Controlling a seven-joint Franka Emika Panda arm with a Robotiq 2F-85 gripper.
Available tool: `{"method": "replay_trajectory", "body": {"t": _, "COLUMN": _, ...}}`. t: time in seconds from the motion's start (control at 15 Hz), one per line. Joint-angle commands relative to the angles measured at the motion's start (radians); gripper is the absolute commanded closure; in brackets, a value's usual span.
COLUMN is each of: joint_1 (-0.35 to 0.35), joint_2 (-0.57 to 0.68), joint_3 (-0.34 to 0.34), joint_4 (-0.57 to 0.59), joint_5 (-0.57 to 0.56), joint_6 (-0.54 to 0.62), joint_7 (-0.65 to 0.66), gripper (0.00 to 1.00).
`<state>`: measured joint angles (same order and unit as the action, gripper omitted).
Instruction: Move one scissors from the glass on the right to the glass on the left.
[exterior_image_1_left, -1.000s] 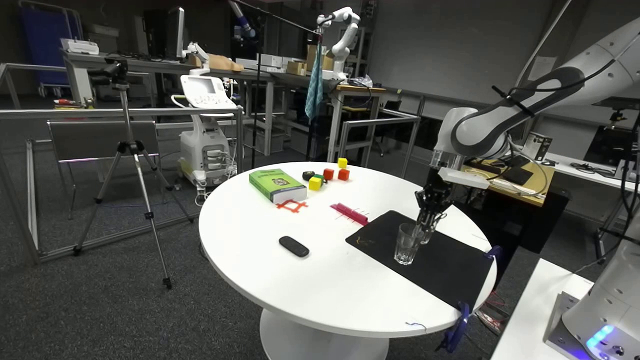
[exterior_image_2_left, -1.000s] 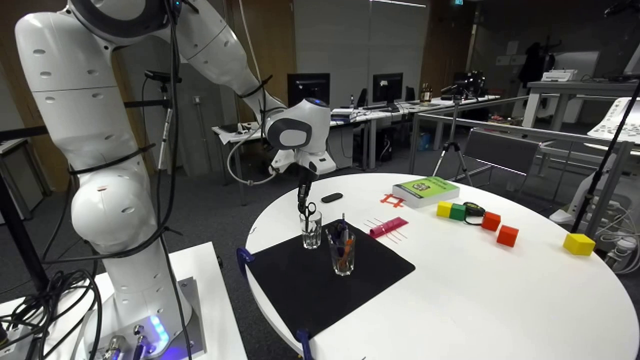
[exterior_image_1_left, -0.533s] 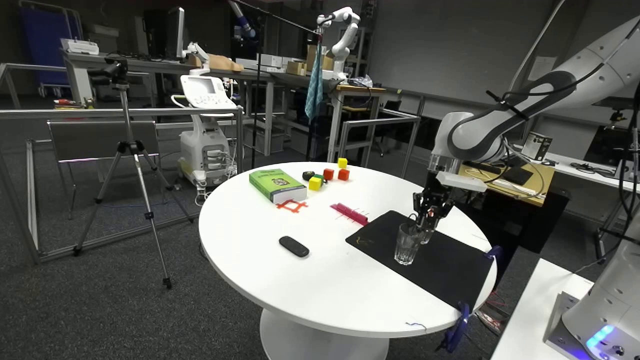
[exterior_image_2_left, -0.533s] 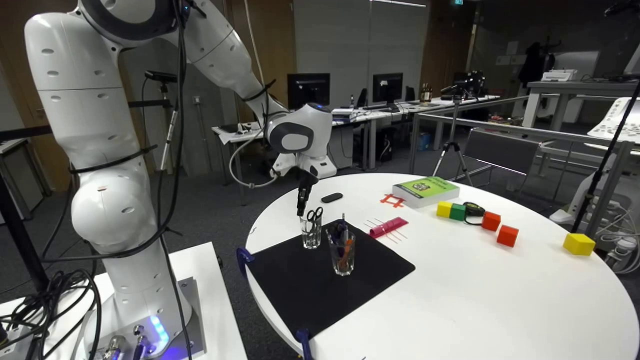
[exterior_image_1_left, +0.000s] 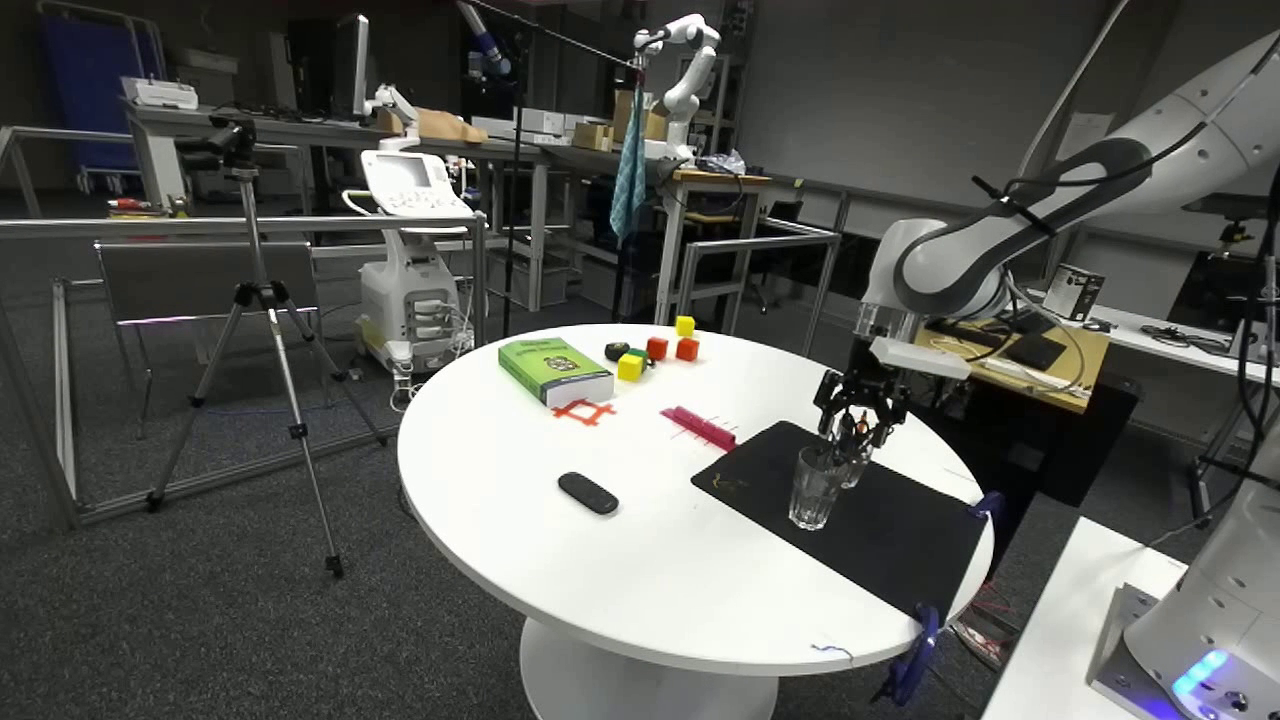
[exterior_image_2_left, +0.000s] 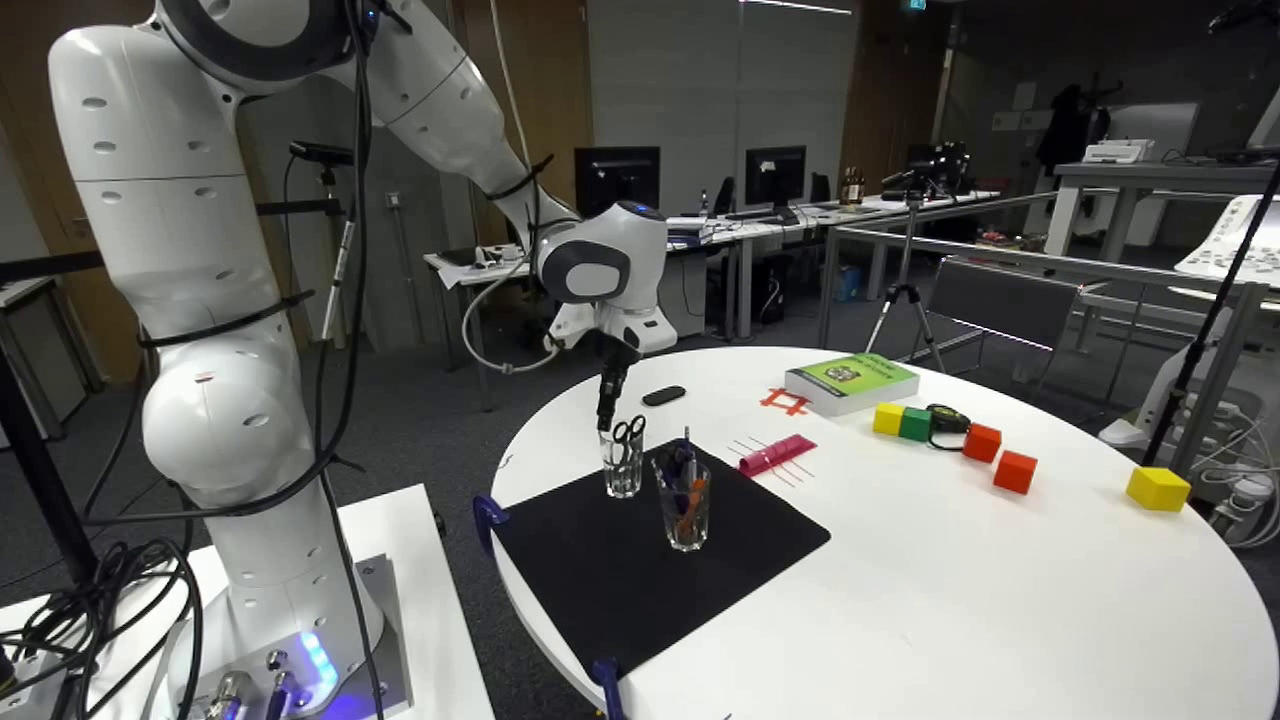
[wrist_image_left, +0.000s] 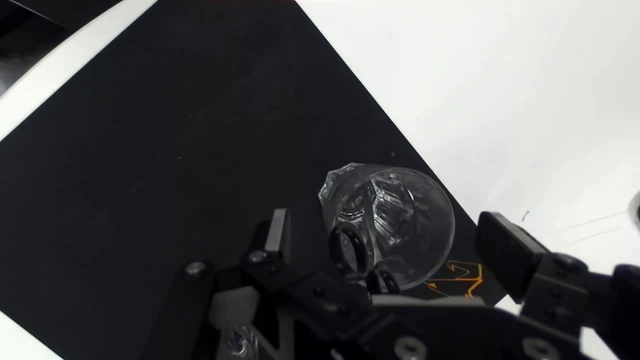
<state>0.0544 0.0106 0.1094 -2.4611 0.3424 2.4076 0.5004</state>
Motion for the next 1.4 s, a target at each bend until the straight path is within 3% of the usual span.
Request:
{"method": "replay_trajectory", "body": {"t": 0.0, "joint_1": 0.005, "joint_2": -0.059, "joint_3": -0.017, "joint_4": -0.006, "joint_5": 0.001, "joint_6": -0.014, "joint_7": 0.008, "gripper": 0.00}}
{"method": "replay_trajectory", "body": {"t": 0.53, "joint_1": -0.004, "joint_2": -0.275, "joint_3": 0.003, "joint_4": -0.051, "joint_5": -0.072, "joint_6": -0.087, "joint_7": 0.134, "gripper": 0.00}}
{"method": "replay_trajectory", "body": {"t": 0.67, "joint_1": -0.012, "joint_2": -0.327, "joint_3": 0.013, "joint_4": -0.047, "joint_5": -0.109, "joint_6": -0.156, "joint_7": 0.180, "gripper": 0.00}}
{"method": "replay_trajectory", "body": {"t": 1.0, "joint_1": -0.013, "joint_2": -0.442, "joint_3": 0.019, "joint_4": -0.041, "joint_5": -0.157, "joint_6": -0.348, "joint_7": 0.153, "gripper": 0.00}}
{"method": "replay_trajectory", "body": {"t": 1.07, "joint_1": -0.013, "joint_2": -0.375, "joint_3": 0.016, "joint_4": -0.017, "joint_5": -0.131, "joint_6": -0.304, "joint_7": 0.148, "gripper": 0.00}}
{"method": "replay_trajectory", "body": {"t": 1.33, "joint_1": -0.015, "joint_2": -0.421, "joint_3": 0.022, "joint_4": -0.029, "joint_5": -0.137, "joint_6": -0.334, "joint_7": 0.147, "gripper": 0.00}}
